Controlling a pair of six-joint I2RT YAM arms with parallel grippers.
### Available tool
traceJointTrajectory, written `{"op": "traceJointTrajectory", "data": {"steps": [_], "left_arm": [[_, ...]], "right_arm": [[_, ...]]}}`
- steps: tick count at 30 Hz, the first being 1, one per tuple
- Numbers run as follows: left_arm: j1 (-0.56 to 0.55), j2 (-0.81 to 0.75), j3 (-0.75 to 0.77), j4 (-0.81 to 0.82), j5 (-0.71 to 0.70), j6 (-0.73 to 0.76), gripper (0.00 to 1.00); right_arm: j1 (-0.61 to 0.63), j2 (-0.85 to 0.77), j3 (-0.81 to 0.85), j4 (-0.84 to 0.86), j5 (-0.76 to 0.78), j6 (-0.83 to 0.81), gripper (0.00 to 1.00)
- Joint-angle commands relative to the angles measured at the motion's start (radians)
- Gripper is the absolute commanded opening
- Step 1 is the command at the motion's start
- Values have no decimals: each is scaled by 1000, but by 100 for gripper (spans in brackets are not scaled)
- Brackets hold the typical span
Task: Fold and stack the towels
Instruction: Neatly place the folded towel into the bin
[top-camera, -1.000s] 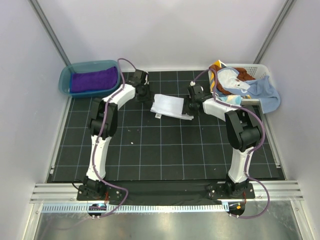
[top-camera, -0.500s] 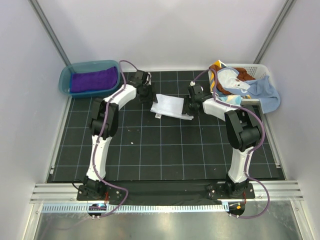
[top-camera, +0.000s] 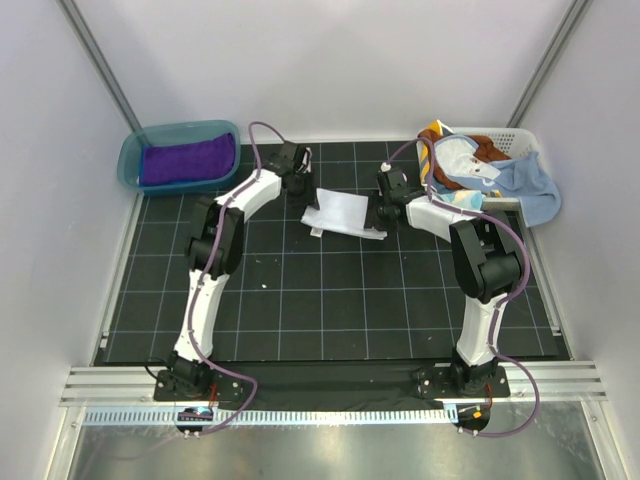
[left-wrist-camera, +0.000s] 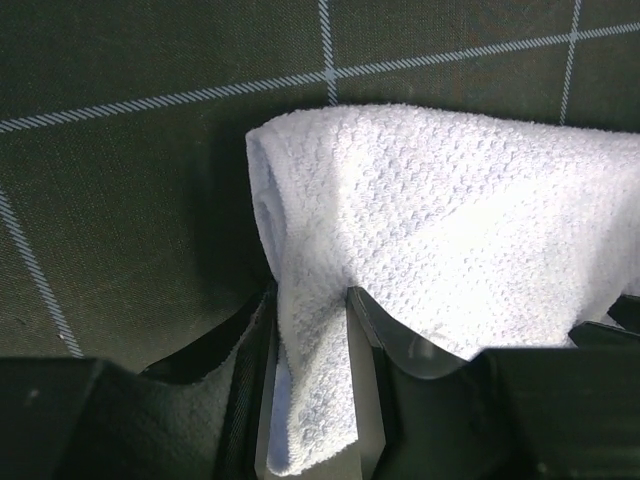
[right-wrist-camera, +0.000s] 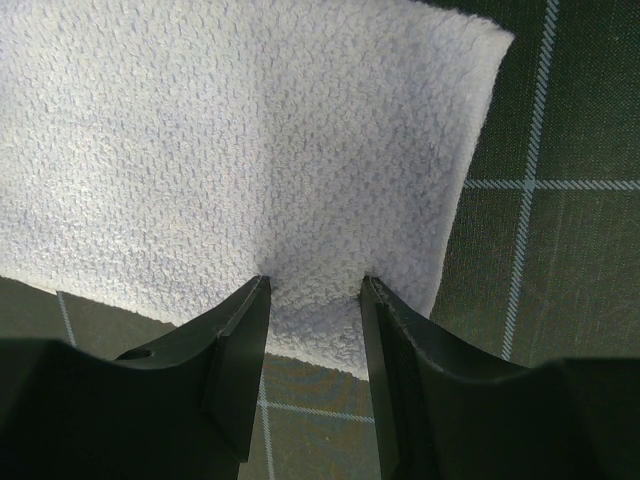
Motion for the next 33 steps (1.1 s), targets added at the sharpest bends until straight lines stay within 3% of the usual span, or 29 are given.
{"op": "traceJointTrajectory", "data": {"steps": [1, 11, 19, 33], "left_arm": [[-22, 63, 2, -105, 5, -11, 35], [-40, 40, 14, -119, -28, -31, 0], [-19, -6, 75, -103, -316, -8, 0], [44, 160, 468, -151, -752, 160, 0]], "right_arm": [[-2, 17, 1, 21, -13, -1, 48], [-2, 10, -1, 25, -15, 4, 48], [-2, -147, -10, 4, -115, 29, 53], [2, -424, -174, 31, -129, 41, 53]]}}
